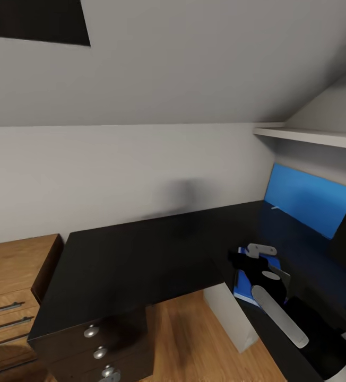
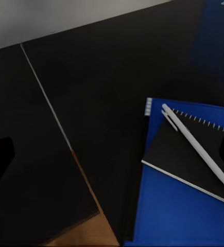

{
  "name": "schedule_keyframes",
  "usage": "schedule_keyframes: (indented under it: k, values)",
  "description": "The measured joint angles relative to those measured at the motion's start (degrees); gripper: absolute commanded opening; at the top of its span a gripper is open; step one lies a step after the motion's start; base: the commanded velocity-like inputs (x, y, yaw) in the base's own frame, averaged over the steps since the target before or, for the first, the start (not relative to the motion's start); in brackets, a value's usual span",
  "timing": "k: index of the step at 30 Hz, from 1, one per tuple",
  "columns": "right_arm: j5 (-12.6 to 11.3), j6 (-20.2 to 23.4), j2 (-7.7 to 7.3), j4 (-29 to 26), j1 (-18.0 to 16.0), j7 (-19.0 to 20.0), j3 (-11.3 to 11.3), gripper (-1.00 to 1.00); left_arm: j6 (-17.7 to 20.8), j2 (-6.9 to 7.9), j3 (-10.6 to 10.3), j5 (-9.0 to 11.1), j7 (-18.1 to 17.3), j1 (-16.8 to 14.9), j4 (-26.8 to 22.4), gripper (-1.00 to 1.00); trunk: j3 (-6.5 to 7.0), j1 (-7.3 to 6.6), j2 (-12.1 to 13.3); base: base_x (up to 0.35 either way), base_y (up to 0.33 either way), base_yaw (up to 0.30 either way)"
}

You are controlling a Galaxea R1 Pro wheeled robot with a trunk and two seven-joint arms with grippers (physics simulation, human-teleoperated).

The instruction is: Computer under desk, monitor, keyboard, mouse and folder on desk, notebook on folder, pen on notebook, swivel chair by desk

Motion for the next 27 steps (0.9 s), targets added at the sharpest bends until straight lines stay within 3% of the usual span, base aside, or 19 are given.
schedule_keyframes:
  k: [20,23,27]
  values:
    - [0.01,-0.31,0.25,0.50,0.02,0.03,1.77,1.00,0.08,0.09,0.60,0.17,0.03,-0.01,2.18,1.00,0.00,0.01,0.00,-0.328,0.000,0.000]
    - [0.17,-0.37,0.26,0.56,0.02,0.07,2.77,1.00,0.14,0.10,0.64,0.18,0.04,-0.01,2.32,1.00,0.00,0.01,0.00,-0.335,-0.016,0.000]
    - [0.48,-0.94,0.31,0.76,0.02,0.06,5.73,1.00,0.19,0.13,0.65,0.21,0.05,0.00,3.41,1.00,0.00,0.00,0.00,-0.279,-0.154,0.102]
